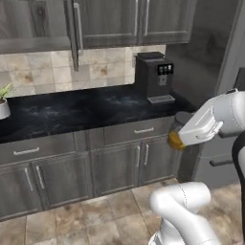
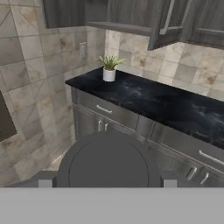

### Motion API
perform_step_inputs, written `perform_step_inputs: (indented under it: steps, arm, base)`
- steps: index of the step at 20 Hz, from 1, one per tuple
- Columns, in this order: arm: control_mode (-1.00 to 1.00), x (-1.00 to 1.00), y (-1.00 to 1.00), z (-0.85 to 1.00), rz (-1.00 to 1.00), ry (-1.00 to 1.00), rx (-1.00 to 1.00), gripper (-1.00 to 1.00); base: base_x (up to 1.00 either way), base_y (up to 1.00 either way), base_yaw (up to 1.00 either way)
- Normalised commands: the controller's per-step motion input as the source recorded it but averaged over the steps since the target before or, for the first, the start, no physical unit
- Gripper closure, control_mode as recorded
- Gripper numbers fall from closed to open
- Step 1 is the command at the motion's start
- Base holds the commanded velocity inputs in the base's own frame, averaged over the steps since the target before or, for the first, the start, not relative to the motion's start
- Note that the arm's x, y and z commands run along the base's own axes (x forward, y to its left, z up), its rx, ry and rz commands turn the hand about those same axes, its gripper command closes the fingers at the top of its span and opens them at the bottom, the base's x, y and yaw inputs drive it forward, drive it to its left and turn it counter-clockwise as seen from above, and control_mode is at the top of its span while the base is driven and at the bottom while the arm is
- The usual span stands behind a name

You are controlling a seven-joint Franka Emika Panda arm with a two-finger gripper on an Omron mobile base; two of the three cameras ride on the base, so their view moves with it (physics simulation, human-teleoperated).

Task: Collect the turmeric, ketchup, and shaker from the cabinet and place them next to the stove.

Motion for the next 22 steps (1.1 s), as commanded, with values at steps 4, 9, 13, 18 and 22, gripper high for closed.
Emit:
perform_step_inputs:
  steps: [4,9,13,18,22]
  arm:
    - [1.00,0.00,0.00,0.00,0.00,0.00,0.00,1.00]
    - [1.00,0.00,0.00,0.00,0.00,0.00,0.00,1.00]
    - [1.00,0.00,0.00,0.00,0.00,0.00,0.00,1.00]
    - [1.00,0.00,0.00,0.00,0.00,0.00,0.00,1.00]
    - [1.00,0.00,0.00,0.00,0.00,0.00,0.00,1.00]
  base:
    - [-0.29,-1.00,0.00]
    - [-0.27,-1.00,0.00]
    - [-0.27,-1.00,0.00]
    - [-0.24,-1.00,0.00]
    - [-0.21,-1.00,0.00]
